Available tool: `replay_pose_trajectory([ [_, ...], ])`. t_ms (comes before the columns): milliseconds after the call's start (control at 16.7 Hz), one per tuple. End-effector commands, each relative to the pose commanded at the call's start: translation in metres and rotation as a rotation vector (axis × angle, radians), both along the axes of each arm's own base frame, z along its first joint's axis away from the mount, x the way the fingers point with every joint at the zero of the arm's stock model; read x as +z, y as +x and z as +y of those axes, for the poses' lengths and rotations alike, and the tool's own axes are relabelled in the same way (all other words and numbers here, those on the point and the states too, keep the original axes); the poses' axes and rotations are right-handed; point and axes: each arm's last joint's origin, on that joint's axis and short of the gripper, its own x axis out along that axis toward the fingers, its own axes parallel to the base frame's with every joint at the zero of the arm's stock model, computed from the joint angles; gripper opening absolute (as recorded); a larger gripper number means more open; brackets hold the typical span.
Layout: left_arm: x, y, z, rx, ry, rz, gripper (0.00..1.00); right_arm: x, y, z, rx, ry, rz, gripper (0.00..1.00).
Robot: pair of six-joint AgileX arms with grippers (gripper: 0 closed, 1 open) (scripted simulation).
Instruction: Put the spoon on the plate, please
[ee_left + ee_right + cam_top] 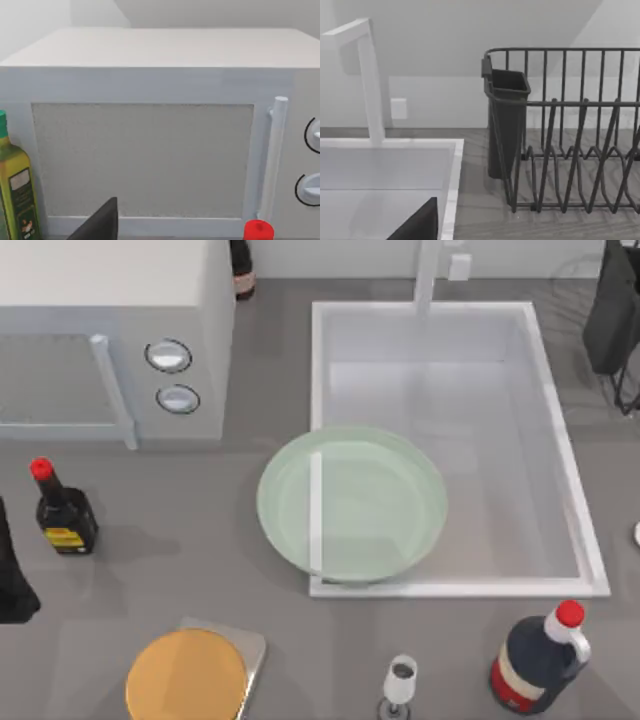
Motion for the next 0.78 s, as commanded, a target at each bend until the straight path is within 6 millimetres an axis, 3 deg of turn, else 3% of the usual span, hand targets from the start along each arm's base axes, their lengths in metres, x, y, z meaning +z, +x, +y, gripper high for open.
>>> replay_pose_trajectory([
  [360, 0.0, 0.0, 0.0, 0.0, 0.0, 0.0, 1.0, 0.014, 0.002, -0.002, -0.016, -0.077, 0.105, 1.0],
  [600, 0.0, 0.0, 0.0, 0.0, 0.0, 0.0, 1.0, 0.039, 0.016, -0.007, -0.018, -0.232, 0.371, 1.0],
  [780, 0.0, 0.0, 0.0, 0.0, 0.0, 0.0, 1.0, 0.055, 0.041, -0.014, 0.028, -0.358, 0.641, 1.0],
])
